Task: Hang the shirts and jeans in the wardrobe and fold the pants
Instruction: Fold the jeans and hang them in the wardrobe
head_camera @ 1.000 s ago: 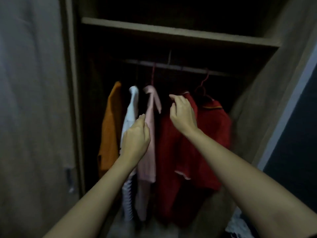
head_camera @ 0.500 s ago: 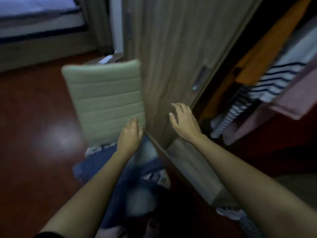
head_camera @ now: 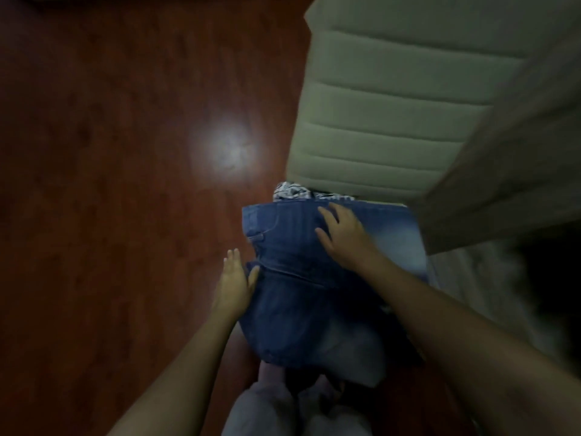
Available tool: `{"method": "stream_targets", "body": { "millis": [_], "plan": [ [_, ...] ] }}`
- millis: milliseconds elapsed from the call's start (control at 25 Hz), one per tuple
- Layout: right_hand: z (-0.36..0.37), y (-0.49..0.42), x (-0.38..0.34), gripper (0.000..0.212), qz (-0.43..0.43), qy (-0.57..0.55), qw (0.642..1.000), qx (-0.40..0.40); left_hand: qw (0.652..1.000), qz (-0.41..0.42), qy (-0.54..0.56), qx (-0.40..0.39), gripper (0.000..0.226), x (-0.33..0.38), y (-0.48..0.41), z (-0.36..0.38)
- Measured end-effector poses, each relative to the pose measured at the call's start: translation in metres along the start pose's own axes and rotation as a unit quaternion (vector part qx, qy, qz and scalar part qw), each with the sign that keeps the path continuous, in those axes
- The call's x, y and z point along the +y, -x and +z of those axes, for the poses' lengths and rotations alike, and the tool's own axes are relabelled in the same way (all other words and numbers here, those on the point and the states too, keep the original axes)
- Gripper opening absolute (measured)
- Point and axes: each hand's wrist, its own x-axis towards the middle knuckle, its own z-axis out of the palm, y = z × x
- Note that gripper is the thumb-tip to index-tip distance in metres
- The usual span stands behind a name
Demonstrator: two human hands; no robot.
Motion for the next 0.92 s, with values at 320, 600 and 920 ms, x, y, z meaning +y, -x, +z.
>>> {"method": "stream_targets", "body": {
  "millis": [320, 600, 920],
  "plan": [
    [0.079, -0.099, -0.030, 0.055, -0.117, 0.054, 0.992, -0.018, 0.971, -0.156, 0.178, -0.046, 0.074, -0.077, -0.030, 0.033],
    [0.109, -0.123, -0.023, 0.068, -0.116, 0.144, 0.983, 0.008, 0.860, -0.290, 0.411, -0.091, 0.077, -0.109, -0.051, 0.069],
    [0.118, -0.118, -0.033, 0.042, -0.072, 0.146, 0.982, 0.100, 0.791, -0.290, 0.534, -0.063, 0.056, -0.134, -0.035, 0.068]
  ]
}}
